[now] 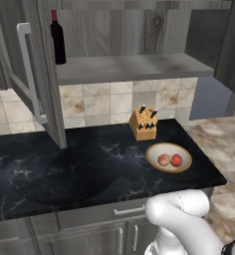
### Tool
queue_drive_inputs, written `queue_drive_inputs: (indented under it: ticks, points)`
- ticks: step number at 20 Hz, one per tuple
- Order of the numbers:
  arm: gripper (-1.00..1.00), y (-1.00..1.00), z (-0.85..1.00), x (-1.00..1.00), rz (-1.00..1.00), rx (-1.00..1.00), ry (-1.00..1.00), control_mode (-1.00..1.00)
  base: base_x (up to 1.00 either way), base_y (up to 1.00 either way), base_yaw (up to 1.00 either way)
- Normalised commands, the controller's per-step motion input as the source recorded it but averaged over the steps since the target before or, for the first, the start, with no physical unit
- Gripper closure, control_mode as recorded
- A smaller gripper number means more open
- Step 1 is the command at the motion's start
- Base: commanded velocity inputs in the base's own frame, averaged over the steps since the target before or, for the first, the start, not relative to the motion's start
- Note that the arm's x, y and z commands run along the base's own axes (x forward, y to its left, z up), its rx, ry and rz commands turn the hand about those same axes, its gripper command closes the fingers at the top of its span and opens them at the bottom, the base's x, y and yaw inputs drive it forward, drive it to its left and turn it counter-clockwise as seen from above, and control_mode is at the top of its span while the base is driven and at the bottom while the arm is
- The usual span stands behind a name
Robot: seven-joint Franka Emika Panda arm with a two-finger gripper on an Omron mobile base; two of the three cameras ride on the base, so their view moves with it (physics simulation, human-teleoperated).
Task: Open the cabinet. Pick the peach and peach from the cabinet and place them into the bowl. Then close the cabinet.
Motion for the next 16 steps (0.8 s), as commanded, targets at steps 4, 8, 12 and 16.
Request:
queue_drive_inputs:
  ticks: [4, 8, 12, 16]
  points:
    - [-1.00, 0.19, 0.24, 0.00, 0.11, 0.00, -0.04, -1.00, 0.00, 0.00, 0.00]
    - [-1.00, 0.54, 0.11, 0.00, 0.13, 0.00, -0.06, -1.00, 0.00, 0.00, 0.00]
    - [-1.00, 0.74, 0.00, 0.00, 0.17, 0.00, -0.03, -1.00, 0.00, 0.00, 0.00]
    - [-1.00, 0.79, 0.00, 0.00, 0.18, 0.00, -0.04, -1.00, 0.00, 0.00, 0.00]
